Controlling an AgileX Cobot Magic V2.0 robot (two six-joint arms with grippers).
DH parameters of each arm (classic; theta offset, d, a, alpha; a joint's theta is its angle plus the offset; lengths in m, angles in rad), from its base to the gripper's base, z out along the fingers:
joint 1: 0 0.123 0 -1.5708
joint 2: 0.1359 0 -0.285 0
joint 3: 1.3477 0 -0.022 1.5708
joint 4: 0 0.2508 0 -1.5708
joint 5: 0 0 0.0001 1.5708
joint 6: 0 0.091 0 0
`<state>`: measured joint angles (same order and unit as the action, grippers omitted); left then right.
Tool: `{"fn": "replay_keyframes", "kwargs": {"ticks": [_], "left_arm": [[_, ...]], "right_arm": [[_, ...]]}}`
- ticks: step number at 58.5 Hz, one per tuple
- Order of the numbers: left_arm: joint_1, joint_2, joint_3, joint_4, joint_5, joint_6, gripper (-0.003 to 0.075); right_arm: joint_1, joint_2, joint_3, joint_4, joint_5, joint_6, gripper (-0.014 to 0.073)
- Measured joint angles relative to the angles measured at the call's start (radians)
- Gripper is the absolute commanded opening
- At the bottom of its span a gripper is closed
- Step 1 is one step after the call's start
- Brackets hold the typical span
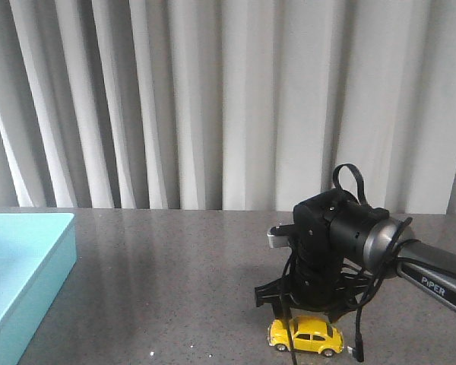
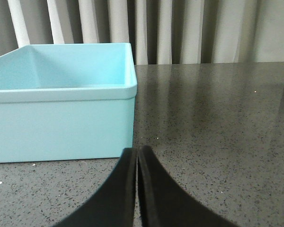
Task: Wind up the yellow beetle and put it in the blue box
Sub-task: 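Drag the yellow car backward with the right gripper to wind it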
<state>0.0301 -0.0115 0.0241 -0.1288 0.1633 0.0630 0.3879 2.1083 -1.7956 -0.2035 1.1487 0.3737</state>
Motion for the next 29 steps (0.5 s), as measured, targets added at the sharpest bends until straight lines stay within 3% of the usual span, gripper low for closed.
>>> {"fn": "replay_keyframes", "kwargs": {"ticks": [29], "left_arm": [[0.000, 0.000, 0.000, 0.000, 0.000, 0.000, -0.0002]], "right_arm": [[-0.002, -0.061, 0.142, -0.144, -0.072, -0.004, 0.0519]]}}
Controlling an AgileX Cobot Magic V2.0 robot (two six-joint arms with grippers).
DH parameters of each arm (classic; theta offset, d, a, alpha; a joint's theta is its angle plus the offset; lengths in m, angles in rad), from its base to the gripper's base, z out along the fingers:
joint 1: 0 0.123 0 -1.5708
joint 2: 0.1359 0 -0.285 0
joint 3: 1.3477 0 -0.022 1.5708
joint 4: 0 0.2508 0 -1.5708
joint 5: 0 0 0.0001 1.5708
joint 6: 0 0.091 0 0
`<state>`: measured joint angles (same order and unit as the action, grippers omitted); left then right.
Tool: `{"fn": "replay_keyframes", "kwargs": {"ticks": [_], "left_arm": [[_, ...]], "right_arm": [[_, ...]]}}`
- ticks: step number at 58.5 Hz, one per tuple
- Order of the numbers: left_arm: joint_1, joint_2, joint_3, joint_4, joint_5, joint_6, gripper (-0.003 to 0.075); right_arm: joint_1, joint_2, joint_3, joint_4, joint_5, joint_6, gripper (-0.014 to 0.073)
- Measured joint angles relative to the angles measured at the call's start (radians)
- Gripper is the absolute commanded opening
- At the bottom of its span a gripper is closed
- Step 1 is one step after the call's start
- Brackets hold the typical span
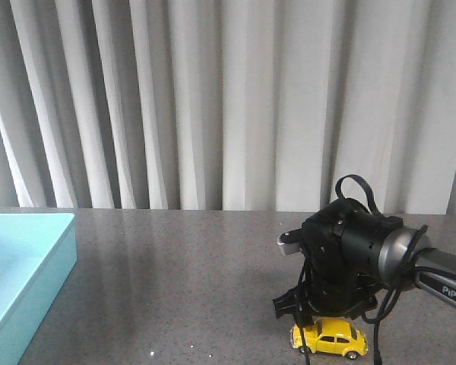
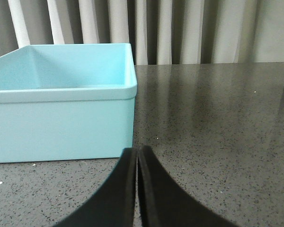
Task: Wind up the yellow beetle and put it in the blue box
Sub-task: 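Drag the yellow car backward with the right gripper to wind it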
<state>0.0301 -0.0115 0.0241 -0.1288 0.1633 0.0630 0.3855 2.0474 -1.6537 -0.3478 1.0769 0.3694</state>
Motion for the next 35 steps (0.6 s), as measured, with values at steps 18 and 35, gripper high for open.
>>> {"fn": "replay_keyframes", "kwargs": {"ticks": [18, 35], "left_arm": [[0.000, 0.000, 0.000, 0.000, 0.000, 0.000, -0.0002], [0.000, 0.000, 0.000, 0.000, 0.000, 0.000, -0.0002]], "right_arm": [[-0.063, -0.020, 0.023, 0.008, 0.021, -0.049, 0.0519], [-0.129, -0.034, 0.036, -0.027, 0.061, -0.115, 0.0519]]}}
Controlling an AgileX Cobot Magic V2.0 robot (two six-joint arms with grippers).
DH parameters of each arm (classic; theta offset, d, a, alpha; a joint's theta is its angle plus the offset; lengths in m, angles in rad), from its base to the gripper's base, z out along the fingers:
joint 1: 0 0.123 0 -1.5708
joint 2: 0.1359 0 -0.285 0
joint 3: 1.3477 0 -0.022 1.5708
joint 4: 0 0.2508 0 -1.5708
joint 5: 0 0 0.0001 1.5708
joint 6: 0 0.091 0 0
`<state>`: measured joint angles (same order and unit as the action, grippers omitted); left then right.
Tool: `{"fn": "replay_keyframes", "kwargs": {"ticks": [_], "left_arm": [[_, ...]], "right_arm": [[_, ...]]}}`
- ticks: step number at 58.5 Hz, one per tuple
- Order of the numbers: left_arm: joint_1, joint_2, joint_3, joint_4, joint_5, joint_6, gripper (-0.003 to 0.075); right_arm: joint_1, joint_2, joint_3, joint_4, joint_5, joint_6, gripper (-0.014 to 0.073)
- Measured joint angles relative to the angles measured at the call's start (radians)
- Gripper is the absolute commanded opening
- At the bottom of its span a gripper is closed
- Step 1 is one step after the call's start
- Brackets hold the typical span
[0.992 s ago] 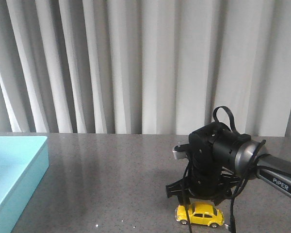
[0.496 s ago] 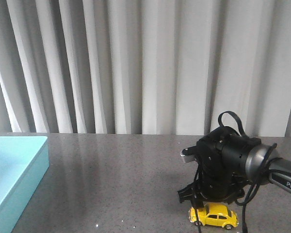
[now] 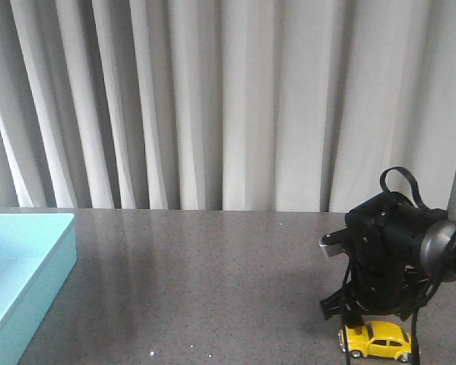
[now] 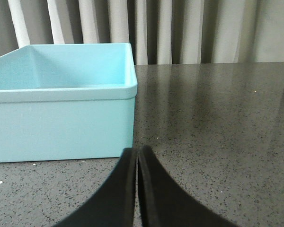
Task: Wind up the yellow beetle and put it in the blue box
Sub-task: 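Drag the yellow car backward with the right gripper to wind it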
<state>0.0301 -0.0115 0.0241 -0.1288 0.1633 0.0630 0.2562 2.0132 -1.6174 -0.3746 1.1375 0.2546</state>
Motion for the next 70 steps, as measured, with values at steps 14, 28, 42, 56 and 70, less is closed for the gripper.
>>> {"fn": "replay_keyframes", "kwargs": {"ticks": [14, 28, 42, 56, 70], "left_arm": [[0.000, 0.000, 0.000, 0.000, 0.000, 0.000, -0.0002], [0.000, 0.000, 0.000, 0.000, 0.000, 0.000, -0.0002], [0.000, 0.000, 0.000, 0.000, 0.000, 0.000, -0.0002], [0.000, 0.000, 0.000, 0.000, 0.001, 0.000, -0.0002], [0.000, 0.000, 0.000, 0.000, 0.001, 0.000, -0.0002]], "right_arm": [[-0.052, -0.003, 0.005, -0.038, 0.032, -0.053, 0.0519], [-0.075, -0.003, 0.005, -0.044, 0.041, -0.065, 0.0519], [-0.090, -0.003, 0.008, -0.078, 0.053, -0.080, 0.0519], [-0.094, -0.003, 0.014, -0.120, 0.065, -0.087, 0.0519], [-0.103, -0.035, 0.001, -0.086, 0.065, -0.088, 0.0519]]}}
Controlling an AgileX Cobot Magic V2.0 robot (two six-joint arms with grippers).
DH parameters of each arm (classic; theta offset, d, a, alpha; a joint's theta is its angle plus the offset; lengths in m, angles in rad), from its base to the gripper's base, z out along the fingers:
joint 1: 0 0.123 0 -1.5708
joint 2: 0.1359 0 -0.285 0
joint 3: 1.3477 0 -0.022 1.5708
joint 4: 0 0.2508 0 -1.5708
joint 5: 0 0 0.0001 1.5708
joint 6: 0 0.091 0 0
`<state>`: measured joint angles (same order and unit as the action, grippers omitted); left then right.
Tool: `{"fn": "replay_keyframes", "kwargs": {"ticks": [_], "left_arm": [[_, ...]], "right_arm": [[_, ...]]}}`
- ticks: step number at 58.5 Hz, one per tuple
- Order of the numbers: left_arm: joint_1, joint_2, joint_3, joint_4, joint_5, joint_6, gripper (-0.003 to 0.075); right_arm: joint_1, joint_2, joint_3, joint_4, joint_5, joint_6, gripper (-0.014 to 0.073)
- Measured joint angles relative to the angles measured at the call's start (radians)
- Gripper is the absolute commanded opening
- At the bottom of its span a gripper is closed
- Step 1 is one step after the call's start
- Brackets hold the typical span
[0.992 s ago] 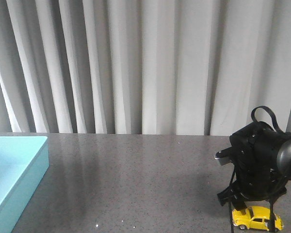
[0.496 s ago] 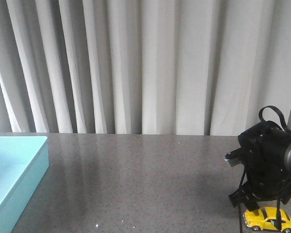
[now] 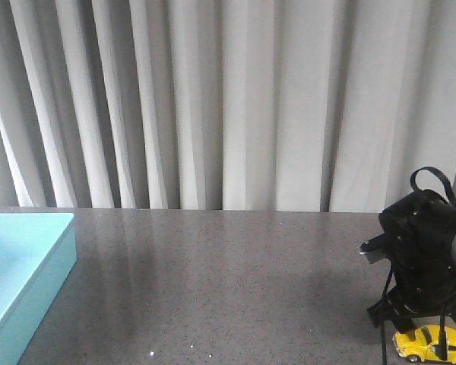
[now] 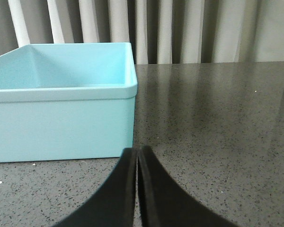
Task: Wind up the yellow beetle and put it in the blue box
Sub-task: 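Drag the yellow car backward with the right gripper to wind it, then release the car with the right gripper and lift away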
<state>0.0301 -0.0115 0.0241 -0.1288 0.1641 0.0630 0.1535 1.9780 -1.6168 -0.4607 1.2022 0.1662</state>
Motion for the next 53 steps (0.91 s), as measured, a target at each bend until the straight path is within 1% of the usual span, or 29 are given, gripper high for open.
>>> {"fn": "replay_keyframes", "kwargs": {"ticks": [9, 17, 22, 26, 35, 41, 43, 49, 53], "left_arm": [[0.000, 0.000, 0.000, 0.000, 0.000, 0.000, -0.0002], [0.000, 0.000, 0.000, 0.000, 0.000, 0.000, -0.0002], [0.000, 0.000, 0.000, 0.000, 0.000, 0.000, -0.0002], [0.000, 0.000, 0.000, 0.000, 0.000, 0.000, -0.0002], [0.000, 0.000, 0.000, 0.000, 0.000, 0.000, -0.0002], [0.000, 0.000, 0.000, 0.000, 0.000, 0.000, -0.0002], [0.000, 0.000, 0.000, 0.000, 0.000, 0.000, -0.0002], [0.000, 0.000, 0.000, 0.000, 0.000, 0.000, -0.0002], [0.000, 0.000, 0.000, 0.000, 0.000, 0.000, -0.0002]], "right_arm": [[-0.005, -0.034, -0.092, 0.134, 0.002, -0.003, 0.0500], [-0.004, -0.154, -0.207, 0.240, -0.026, -0.033, 0.0448], [-0.004, -0.247, -0.257, 0.290, -0.040, -0.060, 0.0389], [-0.004, -0.345, -0.271, 0.327, -0.049, -0.089, 0.0325], [-0.004, -0.550, -0.276, 0.373, -0.048, -0.151, 0.0135], [-0.004, -0.724, -0.222, 0.390, -0.077, -0.177, 0.0009], [-0.004, -0.792, -0.179, 0.393, -0.099, -0.180, -0.0015], [-0.004, -0.997, 0.006, 0.393, -0.179, -0.179, -0.0008], [-0.004, -1.156, 0.182, 0.392, -0.240, -0.172, -0.0008]]}}
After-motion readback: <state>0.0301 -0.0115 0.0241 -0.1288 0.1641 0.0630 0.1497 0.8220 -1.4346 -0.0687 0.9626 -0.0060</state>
